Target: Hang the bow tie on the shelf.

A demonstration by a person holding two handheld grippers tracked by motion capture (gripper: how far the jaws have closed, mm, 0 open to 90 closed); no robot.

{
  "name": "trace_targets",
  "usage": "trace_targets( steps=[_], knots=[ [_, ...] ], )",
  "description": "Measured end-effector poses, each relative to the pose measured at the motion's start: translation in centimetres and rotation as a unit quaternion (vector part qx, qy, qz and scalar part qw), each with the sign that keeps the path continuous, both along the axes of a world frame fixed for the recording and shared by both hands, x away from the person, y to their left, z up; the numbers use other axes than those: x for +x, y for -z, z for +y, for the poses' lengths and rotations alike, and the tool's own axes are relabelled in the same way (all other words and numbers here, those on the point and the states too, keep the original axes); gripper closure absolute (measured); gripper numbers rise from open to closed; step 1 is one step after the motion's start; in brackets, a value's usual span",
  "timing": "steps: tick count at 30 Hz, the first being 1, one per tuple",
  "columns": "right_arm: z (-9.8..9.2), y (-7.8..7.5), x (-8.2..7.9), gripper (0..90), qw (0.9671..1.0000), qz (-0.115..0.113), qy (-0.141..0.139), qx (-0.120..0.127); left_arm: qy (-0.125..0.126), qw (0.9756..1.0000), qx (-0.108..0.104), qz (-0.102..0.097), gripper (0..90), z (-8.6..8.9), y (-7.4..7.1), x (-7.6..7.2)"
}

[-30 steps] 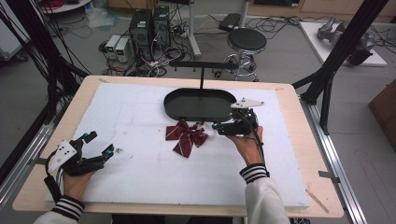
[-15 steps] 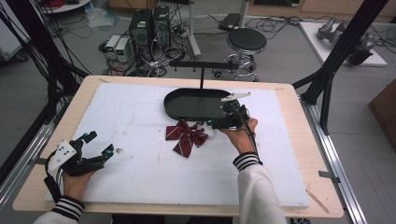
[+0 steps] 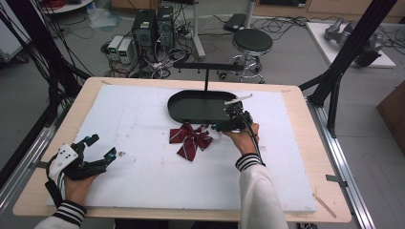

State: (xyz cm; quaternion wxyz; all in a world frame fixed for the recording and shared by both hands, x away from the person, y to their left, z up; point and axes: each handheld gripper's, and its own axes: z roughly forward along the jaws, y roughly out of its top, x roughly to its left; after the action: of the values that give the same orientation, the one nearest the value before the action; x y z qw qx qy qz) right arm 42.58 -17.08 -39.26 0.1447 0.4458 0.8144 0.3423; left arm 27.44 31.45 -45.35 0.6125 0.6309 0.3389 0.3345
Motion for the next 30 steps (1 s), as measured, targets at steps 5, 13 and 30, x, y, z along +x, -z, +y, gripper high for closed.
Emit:
trace_targets(
  steps=[5,13,30],
  knots=[
    [0.2,0.5,0.3,22.0,0.9998,0.016,-0.007,0.006,0.0,1.0,-0.002,0.0,14.9,0.0,0.0,0.0],
    [0.8,1.6,0.7,31.3,0.9985,0.051,-0.019,-0.006,-0.001,1.0,-0.005,0.0,14.9,0.1,0.0,0.0],
    [1.3,2.4,0.9,50.2,0.9959,0.066,-0.036,-0.05,-0.001,1.0,-0.005,0.0,14.9,0.1,0.0,0.0]
  ],
)
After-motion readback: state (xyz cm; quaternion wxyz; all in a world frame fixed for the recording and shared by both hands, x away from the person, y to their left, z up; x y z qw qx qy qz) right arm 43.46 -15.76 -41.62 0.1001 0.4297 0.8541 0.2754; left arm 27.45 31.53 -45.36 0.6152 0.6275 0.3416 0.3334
